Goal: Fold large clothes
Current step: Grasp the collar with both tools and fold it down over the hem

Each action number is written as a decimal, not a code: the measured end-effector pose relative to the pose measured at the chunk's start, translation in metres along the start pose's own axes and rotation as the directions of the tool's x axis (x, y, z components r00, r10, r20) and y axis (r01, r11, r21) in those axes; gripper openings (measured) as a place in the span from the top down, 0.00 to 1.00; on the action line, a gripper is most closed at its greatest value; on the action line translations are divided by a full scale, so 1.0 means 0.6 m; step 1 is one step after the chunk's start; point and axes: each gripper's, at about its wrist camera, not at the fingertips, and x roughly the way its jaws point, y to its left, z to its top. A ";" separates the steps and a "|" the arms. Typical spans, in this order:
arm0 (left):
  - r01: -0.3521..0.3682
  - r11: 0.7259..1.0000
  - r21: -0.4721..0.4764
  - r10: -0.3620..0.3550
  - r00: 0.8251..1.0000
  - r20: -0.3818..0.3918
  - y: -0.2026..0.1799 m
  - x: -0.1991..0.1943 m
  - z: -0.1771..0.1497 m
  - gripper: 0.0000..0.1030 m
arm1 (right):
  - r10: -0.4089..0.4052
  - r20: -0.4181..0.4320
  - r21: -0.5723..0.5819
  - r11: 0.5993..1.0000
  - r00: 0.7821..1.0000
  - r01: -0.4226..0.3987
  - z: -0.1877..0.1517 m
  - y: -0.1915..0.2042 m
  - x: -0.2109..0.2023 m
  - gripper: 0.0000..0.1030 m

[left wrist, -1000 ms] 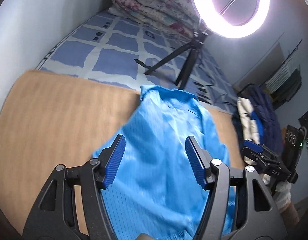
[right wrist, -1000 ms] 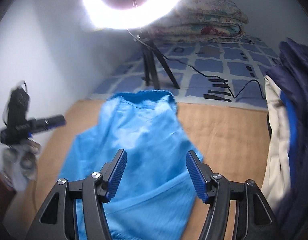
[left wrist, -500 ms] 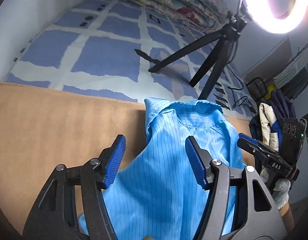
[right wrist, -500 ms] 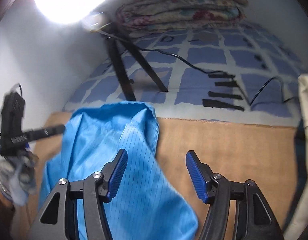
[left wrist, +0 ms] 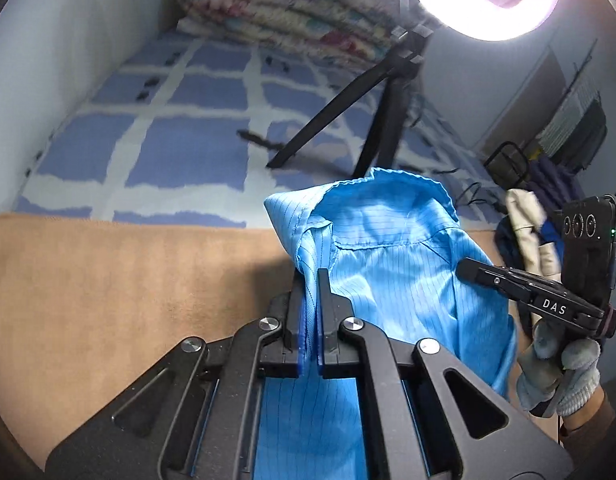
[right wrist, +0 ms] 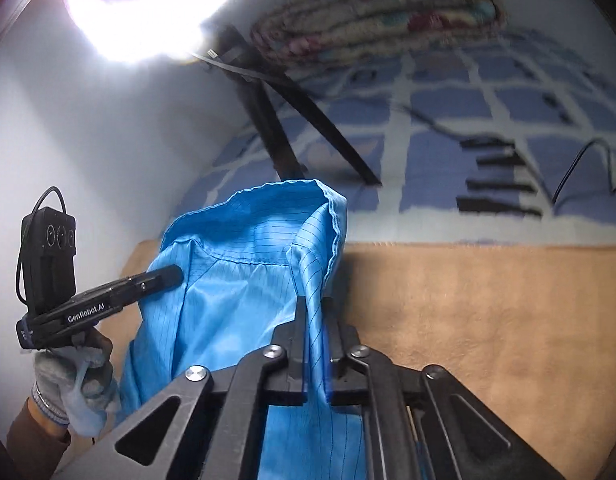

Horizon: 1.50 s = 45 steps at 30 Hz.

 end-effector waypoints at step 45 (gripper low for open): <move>-0.011 0.981 0.195 0.027 0.996 -0.082 -0.184 -0.438 -0.609 1.00 | -0.101 -0.009 -0.315 0.945 0.995 0.093 -0.609 0.277 -0.363 0.99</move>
